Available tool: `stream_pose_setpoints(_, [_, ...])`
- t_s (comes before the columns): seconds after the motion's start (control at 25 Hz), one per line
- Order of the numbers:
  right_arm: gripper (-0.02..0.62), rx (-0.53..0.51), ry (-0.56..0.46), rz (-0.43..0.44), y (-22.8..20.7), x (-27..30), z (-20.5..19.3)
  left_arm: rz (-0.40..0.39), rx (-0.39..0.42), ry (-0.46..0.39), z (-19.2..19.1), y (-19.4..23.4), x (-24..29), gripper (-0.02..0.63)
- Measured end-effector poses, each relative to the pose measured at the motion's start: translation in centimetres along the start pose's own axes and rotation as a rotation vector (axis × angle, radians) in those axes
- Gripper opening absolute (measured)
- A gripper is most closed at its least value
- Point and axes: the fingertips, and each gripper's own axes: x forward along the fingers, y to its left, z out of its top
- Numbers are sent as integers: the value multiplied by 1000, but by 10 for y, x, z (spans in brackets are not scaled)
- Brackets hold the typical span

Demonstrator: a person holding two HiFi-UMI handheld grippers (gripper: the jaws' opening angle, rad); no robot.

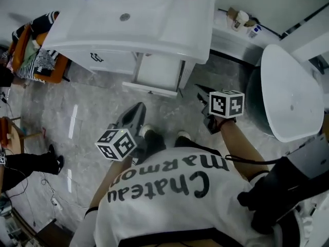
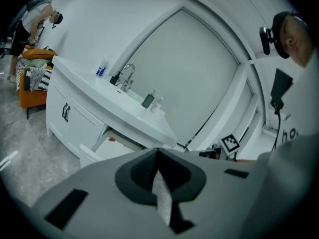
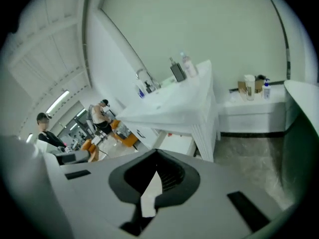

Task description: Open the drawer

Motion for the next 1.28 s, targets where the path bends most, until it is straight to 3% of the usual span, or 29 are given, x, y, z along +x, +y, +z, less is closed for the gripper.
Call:
stream_pose_setpoints(0.16, [11,-96,-225,104,15,-58,65,23,2,-35,-4,-21,4,5])
stream_pose_setpoints(0.28, [11,-232,-289,59,7,-77,91,51,-4,-69,-6,-32,7,5])
stream_pose_setpoints(0.64, [11,-246,-293,71,-10,-90,88,83,27,-113,-6,-57,12,5])
stream_pose_setpoints(1.28, [9,-229,-298,91,-6,-88,88,137,28,-130,-11,-47,-5,5])
